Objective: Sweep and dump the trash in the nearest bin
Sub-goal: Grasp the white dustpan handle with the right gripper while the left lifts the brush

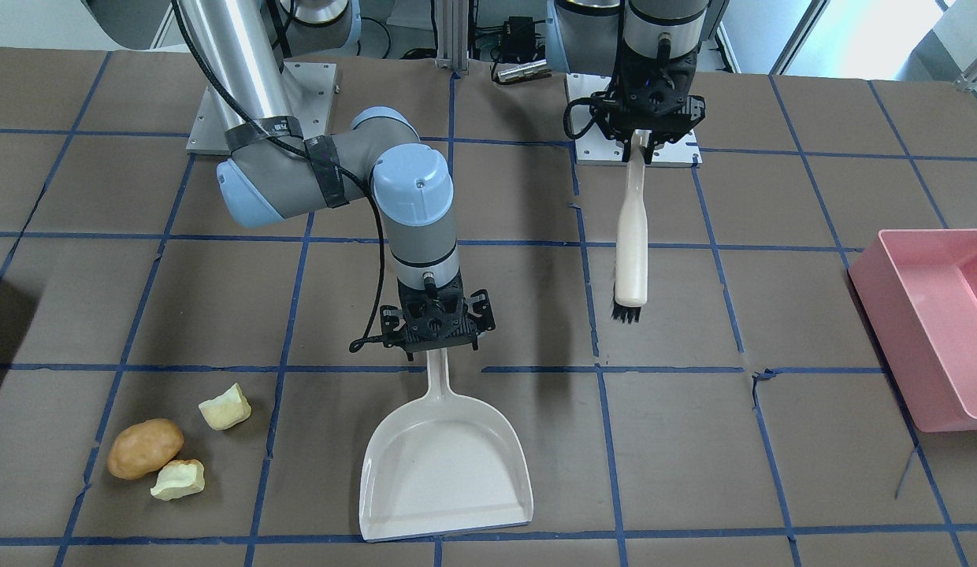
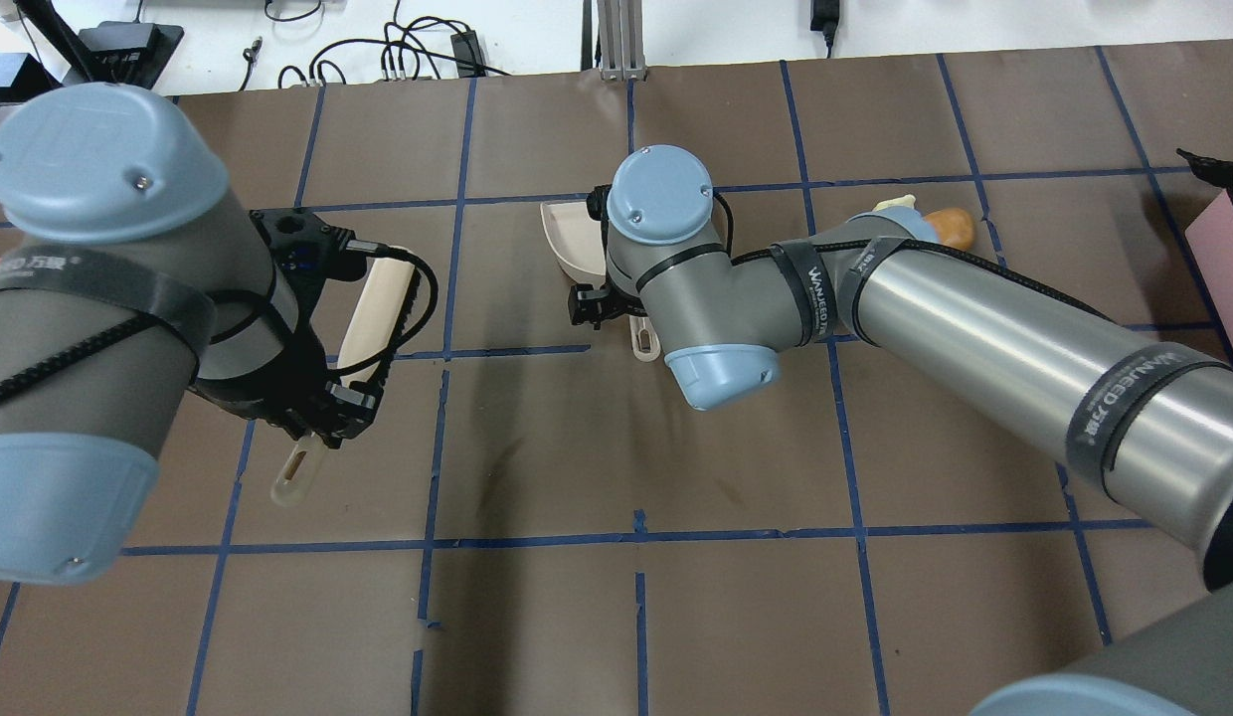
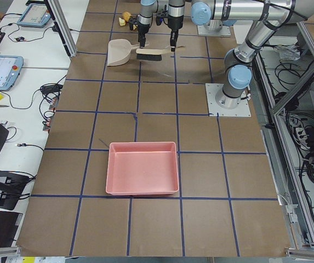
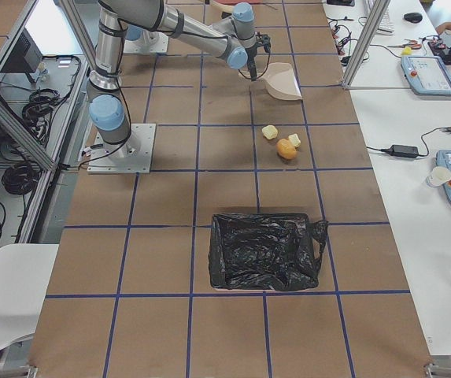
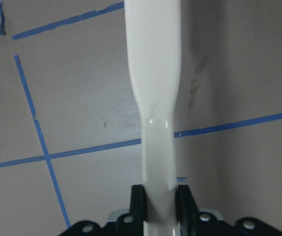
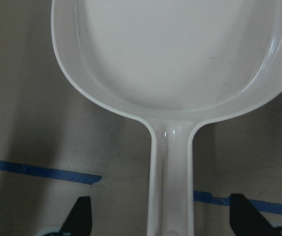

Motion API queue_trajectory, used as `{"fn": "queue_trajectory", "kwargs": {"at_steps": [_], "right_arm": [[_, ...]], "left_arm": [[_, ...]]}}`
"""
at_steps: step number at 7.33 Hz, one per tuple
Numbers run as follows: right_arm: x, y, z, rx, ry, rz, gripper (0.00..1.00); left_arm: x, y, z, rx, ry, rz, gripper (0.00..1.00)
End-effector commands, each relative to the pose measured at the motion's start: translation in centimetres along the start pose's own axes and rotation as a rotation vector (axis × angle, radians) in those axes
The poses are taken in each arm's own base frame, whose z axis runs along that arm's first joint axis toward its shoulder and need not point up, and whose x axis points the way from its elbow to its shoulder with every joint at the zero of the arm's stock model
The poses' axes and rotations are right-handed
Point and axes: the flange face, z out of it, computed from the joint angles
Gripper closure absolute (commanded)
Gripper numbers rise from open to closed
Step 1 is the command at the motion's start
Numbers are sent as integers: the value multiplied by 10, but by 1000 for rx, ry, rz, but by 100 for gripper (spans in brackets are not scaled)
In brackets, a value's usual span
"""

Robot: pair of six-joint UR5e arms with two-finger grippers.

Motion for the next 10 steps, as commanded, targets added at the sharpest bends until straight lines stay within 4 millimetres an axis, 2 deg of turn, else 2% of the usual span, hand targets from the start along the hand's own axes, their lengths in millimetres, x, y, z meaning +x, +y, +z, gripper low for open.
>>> {"fn": "queue_trajectory", "kwargs": {"at_steps": [1,2,3,4,5,6,7,10], "right_arm": [[11,1,3,-4,3,19,4],[12,10,9,5,-2,22,4],[12,9,6,22,-13,29,4],[12,7,4,32,-16,29,13],[13,7,5,28,-14,31,38],[15,6,5,25,-12,34,74],[14,6,4,31,-14,31,92],[16,4,-3,45,-16,29,97]], "left_arm": [[-36,-6,0,0,12,-45,100],[-40,-7,-3,6,10,-49,100],[-40,-8,-5,9,8,-50,100],[-40,-8,-6,10,7,-50,100],[-40,-8,-6,9,11,-50,100],[-39,-8,-6,9,11,-48,100],[-39,-8,-6,9,11,-50,100],[-39,-7,-5,8,12,-49,100]]}}
